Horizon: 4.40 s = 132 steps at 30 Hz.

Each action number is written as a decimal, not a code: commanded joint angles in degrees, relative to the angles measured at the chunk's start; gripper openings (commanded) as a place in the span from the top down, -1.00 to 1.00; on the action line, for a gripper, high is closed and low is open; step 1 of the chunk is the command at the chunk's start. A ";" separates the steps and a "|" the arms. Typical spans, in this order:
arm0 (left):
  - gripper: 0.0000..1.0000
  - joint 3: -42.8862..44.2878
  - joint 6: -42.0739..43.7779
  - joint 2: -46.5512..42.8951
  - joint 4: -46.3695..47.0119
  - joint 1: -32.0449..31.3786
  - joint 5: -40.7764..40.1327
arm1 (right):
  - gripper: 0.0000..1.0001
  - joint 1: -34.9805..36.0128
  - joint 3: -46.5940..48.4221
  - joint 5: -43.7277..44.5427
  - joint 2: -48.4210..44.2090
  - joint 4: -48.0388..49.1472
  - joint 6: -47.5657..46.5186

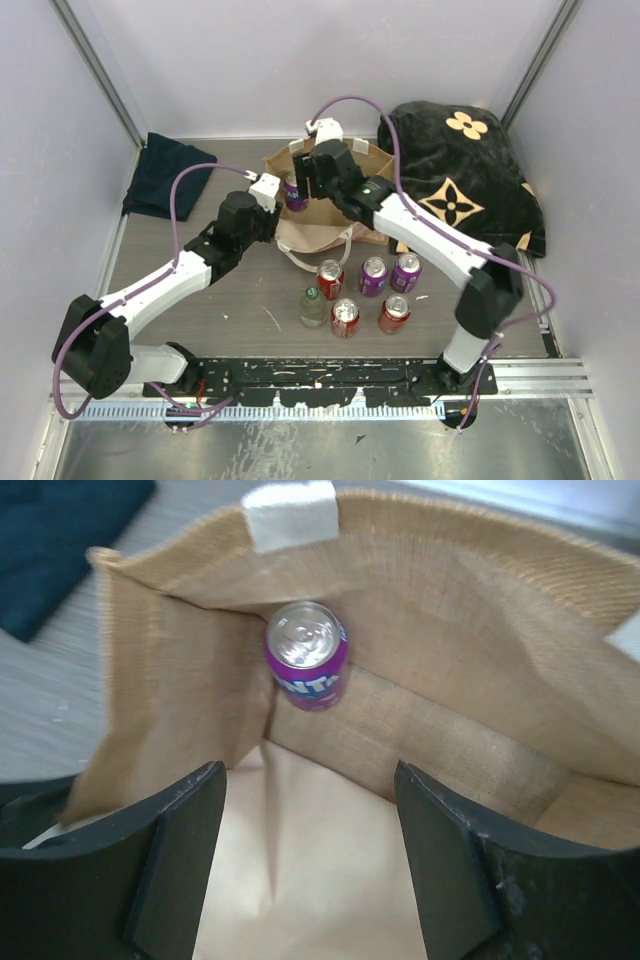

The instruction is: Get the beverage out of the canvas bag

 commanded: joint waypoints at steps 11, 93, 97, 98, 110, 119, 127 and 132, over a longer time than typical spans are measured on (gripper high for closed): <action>0.05 -2.64 -4.60 -1.23 4.11 -0.05 2.41 | -0.76 -5.08 17.03 -2.84 23.99 0.63 -0.12; 1.00 -4.39 -10.43 2.79 18.31 2.34 -13.83 | 0.99 -3.29 11.59 -3.07 -2.72 10.54 -11.05; 1.00 -4.01 -12.43 2.99 19.80 3.69 -19.21 | 0.99 -3.26 5.83 3.17 -10.24 13.49 -12.97; 1.00 -3.96 -12.73 2.90 20.11 3.94 -20.86 | 0.99 -3.26 4.64 5.34 -11.78 13.78 -13.67; 1.00 -0.42 -23.69 4.13 14.11 6.33 -25.56 | 0.99 -5.09 -5.51 17.89 -16.01 8.47 -10.60; 0.64 1.08 -25.97 2.86 9.53 6.30 -12.25 | 0.99 -8.55 -19.12 2.08 -18.39 8.97 0.59; 0.25 1.36 -29.16 0.24 3.91 6.29 -5.56 | 0.99 -8.57 -26.40 -4.34 -14.82 13.80 2.59; -0.26 0.91 -28.46 -1.07 1.89 6.29 -6.47 | 0.99 -8.57 -27.50 -5.31 -11.94 14.75 2.52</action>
